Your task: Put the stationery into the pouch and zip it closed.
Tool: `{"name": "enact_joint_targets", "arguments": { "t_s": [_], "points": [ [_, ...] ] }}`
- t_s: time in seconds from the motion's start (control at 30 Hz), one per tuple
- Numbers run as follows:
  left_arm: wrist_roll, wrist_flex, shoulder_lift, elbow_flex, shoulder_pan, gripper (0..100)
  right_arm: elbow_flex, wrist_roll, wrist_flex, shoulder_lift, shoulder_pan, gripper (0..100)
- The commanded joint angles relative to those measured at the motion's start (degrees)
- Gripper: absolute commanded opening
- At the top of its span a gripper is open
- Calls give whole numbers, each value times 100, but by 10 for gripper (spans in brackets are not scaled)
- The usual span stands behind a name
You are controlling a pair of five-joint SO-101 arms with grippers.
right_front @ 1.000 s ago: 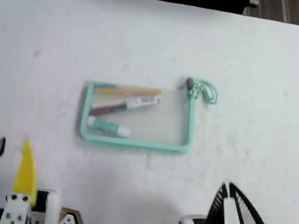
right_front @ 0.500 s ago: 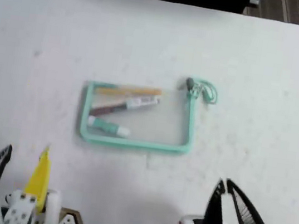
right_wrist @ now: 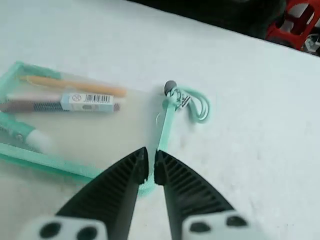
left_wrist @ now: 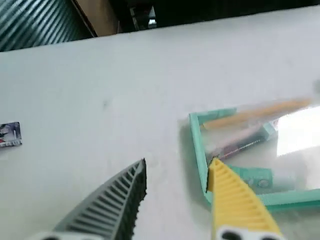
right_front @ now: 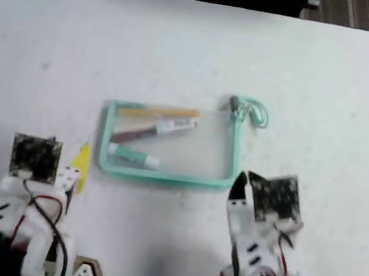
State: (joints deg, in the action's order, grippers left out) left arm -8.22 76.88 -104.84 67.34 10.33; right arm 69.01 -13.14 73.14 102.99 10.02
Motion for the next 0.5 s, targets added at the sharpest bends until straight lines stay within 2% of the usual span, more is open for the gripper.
{"name": "enact_joint_targets", "arguments": {
  "t_s": [0.0,0.33,0.47],
  "points": [
    [44,-492,48,730,22,215,844,-18,-804,40,31,19],
    [35,-1275,48,1960,22,215,2787,-18,-2519,40,40,19],
    [35,-1565,48,2470,22,215,2787,-9,-2554,31,22,17]
  ]
}}
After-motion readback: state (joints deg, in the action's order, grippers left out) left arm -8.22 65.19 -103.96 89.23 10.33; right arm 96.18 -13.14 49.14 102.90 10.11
